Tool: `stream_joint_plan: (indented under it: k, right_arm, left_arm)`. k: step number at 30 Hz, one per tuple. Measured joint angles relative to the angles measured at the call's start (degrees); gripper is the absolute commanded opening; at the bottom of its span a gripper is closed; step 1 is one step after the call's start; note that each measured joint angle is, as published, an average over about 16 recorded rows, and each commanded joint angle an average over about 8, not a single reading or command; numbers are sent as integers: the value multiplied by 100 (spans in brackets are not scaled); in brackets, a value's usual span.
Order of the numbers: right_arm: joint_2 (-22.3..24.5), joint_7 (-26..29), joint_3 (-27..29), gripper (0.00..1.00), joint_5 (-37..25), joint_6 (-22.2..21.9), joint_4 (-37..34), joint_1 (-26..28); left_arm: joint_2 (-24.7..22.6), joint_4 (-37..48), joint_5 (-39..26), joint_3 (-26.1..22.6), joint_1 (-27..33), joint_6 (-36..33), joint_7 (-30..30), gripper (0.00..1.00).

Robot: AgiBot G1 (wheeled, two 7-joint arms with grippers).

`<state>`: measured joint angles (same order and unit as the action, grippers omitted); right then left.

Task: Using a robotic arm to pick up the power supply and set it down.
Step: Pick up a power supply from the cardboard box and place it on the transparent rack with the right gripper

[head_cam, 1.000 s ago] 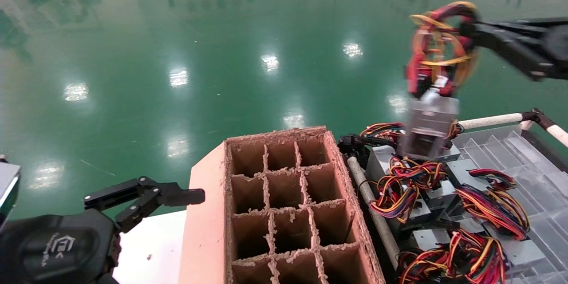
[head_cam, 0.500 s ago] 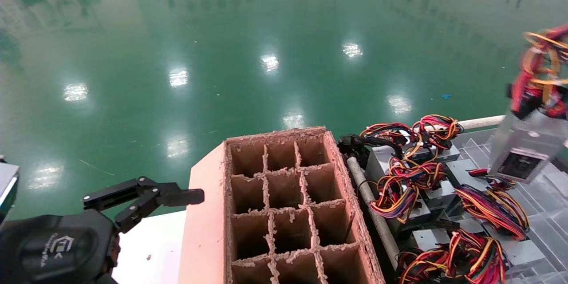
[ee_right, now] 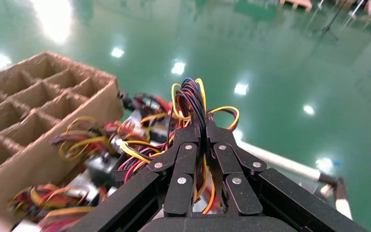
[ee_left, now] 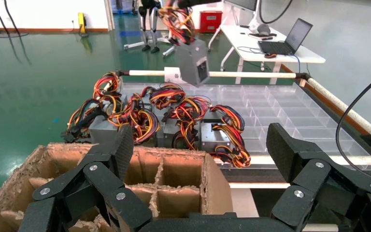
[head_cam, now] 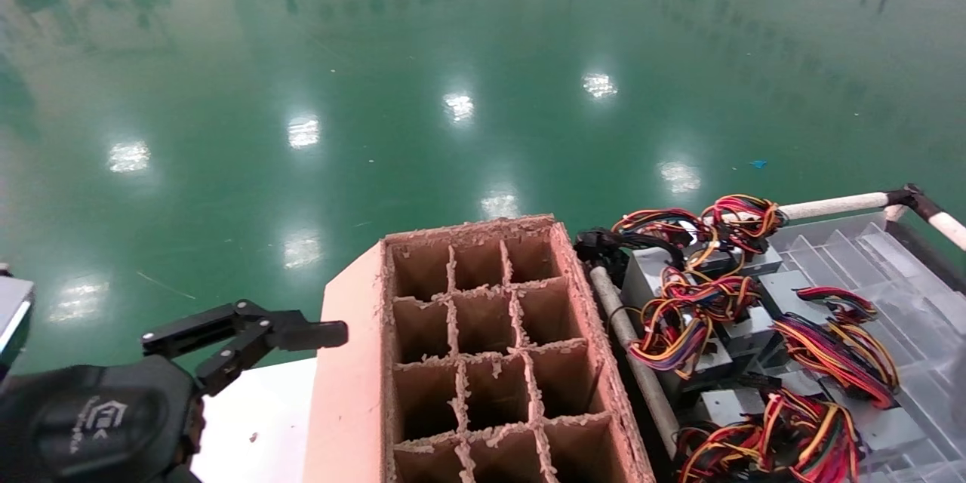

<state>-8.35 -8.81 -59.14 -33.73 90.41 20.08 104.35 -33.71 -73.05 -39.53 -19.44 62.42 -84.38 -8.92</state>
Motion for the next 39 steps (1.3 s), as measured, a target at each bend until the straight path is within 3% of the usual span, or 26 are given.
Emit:
stream_joint_plan:
  k: [17, 39]
  right_arm:
    - [1002, -119, -899, 0, 1221, 57, 665, -1106]
    - [813, -825, -1884, 0, 1984, -73, 584, -1842]
  left_arm:
    - [1, 0, 1, -2, 1, 1, 1, 100]
    - [2, 0, 3, -5, 1, 2, 2, 100]
